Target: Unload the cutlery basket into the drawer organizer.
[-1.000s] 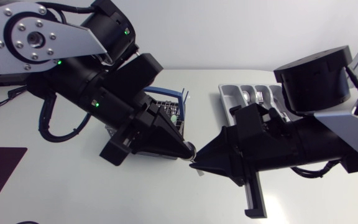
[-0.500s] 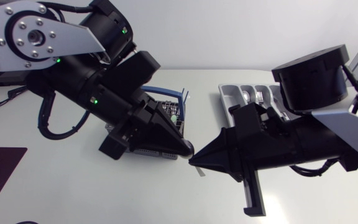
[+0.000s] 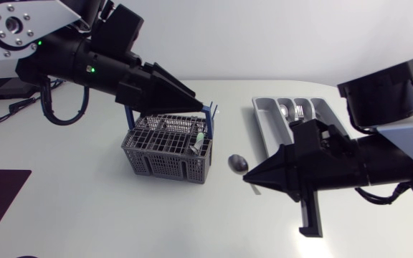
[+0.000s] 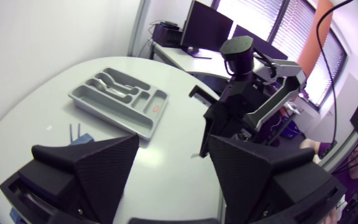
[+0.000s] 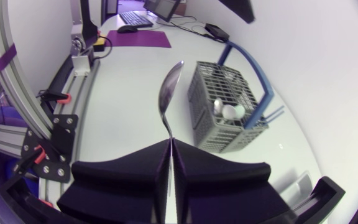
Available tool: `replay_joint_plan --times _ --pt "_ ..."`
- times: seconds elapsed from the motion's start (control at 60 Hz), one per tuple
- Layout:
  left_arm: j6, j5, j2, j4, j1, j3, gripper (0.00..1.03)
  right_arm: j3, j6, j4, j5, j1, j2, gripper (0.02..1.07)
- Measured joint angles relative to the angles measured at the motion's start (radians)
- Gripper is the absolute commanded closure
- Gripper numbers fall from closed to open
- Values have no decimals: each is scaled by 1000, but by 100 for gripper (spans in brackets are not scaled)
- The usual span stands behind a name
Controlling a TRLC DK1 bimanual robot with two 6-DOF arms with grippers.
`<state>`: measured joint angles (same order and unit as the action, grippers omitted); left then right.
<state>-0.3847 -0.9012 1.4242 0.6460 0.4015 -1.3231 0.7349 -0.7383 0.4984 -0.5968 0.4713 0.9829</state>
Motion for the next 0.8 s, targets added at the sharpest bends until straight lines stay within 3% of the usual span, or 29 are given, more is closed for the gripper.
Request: replay_joint_plan --times 0.167,0.4,0.8 --pt "-57 105 -44 -38 -12 81 20 -60 -151 0 29 -201 -17 101" --pt "-155 248 -46 -43 46 155 20 -166 -425 -75 89 -507 -18 101" --pt "-222 336 -9 -42 97 159 20 -199 -813 -271 94 -860 175 101"
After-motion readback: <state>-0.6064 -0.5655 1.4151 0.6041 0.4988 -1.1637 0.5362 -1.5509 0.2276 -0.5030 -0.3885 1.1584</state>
